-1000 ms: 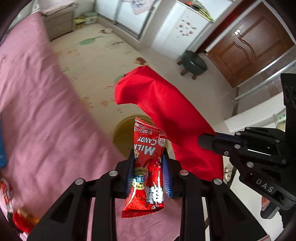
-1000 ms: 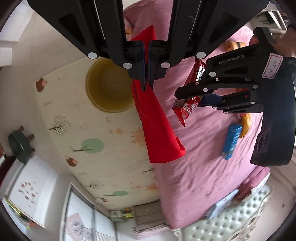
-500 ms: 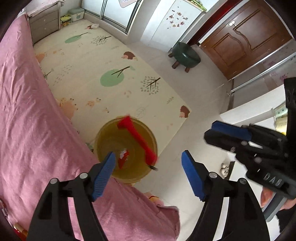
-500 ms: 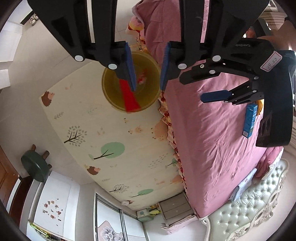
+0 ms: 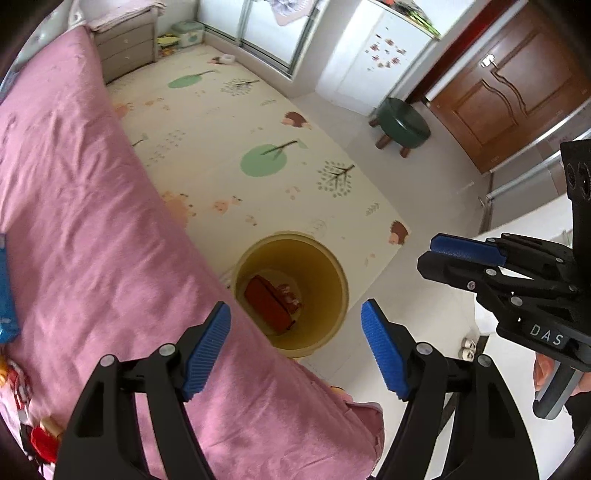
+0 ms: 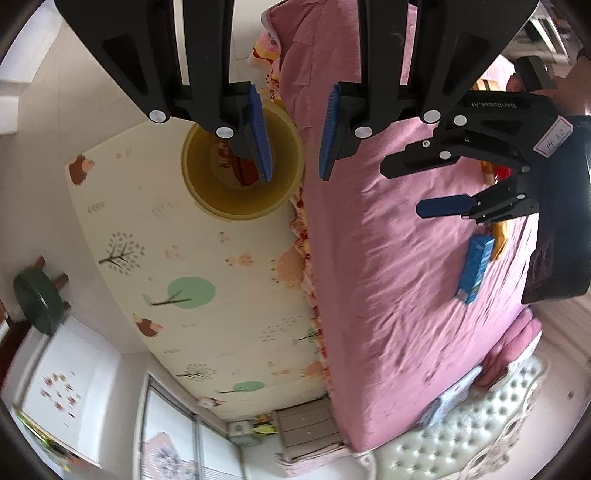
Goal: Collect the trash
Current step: 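Return to the bed and close the left tool on the orange knit glove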
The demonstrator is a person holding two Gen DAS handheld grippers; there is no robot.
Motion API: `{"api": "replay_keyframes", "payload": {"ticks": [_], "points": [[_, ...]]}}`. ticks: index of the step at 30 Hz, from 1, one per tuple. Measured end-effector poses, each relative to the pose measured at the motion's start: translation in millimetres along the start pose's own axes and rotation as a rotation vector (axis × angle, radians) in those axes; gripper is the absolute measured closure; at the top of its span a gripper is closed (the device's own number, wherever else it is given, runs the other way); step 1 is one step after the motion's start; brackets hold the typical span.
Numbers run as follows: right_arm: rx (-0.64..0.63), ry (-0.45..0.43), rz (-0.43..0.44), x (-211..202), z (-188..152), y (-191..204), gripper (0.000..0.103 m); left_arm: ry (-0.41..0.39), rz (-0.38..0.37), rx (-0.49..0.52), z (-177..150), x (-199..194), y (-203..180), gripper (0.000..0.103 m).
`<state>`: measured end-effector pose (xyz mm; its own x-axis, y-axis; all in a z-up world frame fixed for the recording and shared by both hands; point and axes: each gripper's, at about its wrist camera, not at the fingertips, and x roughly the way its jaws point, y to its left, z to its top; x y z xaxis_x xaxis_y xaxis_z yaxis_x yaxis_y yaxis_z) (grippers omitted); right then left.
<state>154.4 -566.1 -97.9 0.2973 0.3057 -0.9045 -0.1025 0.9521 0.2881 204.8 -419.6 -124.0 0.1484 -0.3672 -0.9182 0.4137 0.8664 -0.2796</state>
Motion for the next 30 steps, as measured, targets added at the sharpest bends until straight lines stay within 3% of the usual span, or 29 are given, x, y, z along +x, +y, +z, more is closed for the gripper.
{"api": "replay_keyframes", "payload": {"ticks": [6,18,30], "points": [[-0.090,0.018,0.047,5,1,50,0.076,-0.030,0.060,-0.046,-29,-29,29,0.031],[-0.281,0.077,0.143,27,-24,176,0.076,-0.056,0.155,-0.189,-128,-87,111,0.030],[-0.390,0.152,0.207,56,-75,274,0.076,0.008,0.225,-0.287,-234,-107,186,0.030]]}}
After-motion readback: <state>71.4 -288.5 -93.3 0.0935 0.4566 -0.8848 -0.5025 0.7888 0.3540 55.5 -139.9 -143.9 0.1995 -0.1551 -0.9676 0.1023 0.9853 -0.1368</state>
